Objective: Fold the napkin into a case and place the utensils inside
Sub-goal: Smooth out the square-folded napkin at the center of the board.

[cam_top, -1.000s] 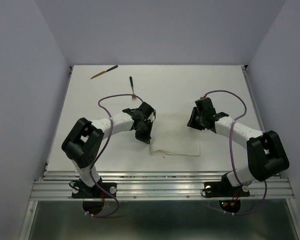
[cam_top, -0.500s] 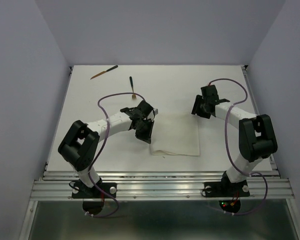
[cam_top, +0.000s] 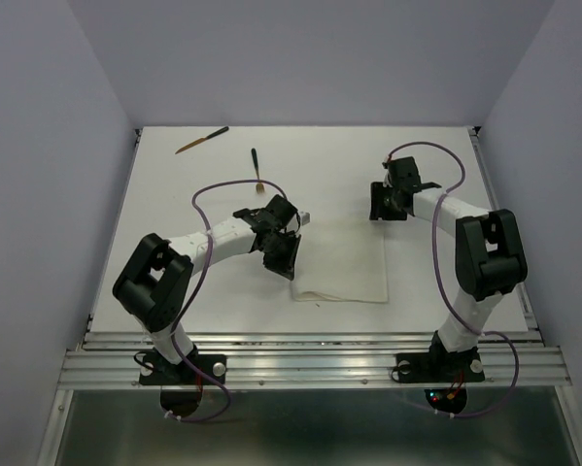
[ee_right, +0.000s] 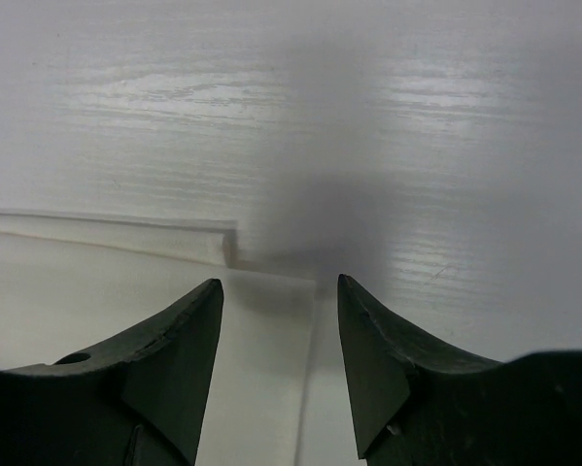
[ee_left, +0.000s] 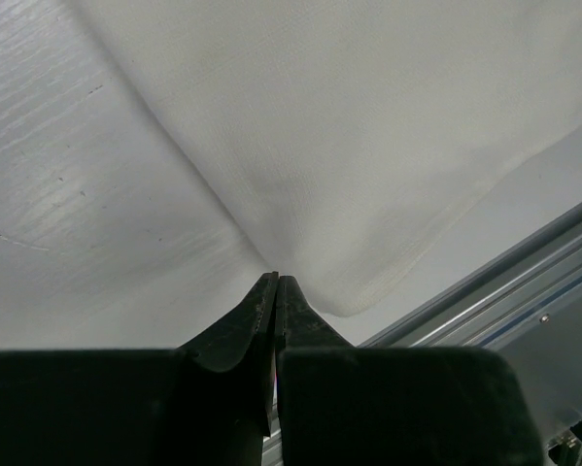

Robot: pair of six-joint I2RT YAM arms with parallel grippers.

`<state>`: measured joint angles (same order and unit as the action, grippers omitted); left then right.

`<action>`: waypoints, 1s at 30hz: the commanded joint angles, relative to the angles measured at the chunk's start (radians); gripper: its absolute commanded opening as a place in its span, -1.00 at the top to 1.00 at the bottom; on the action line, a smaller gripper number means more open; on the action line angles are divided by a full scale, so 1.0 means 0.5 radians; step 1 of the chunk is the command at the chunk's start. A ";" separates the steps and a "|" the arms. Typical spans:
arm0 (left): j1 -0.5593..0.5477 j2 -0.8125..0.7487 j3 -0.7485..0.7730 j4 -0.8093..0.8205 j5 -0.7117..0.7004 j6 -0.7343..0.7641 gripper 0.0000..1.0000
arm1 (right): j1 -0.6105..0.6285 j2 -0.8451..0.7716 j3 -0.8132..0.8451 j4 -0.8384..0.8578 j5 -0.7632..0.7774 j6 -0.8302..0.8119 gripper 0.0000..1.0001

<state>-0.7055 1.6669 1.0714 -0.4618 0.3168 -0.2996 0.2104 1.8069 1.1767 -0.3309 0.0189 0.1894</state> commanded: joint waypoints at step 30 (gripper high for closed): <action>-0.009 -0.066 -0.035 0.052 -0.060 0.047 0.76 | -0.068 -0.079 -0.006 0.057 -0.372 -0.044 0.99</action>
<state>-0.7055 1.6665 1.0550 -0.4427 0.2787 -0.2924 0.1825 1.8393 1.1801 -0.3576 -0.1410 0.1558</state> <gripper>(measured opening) 0.123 0.022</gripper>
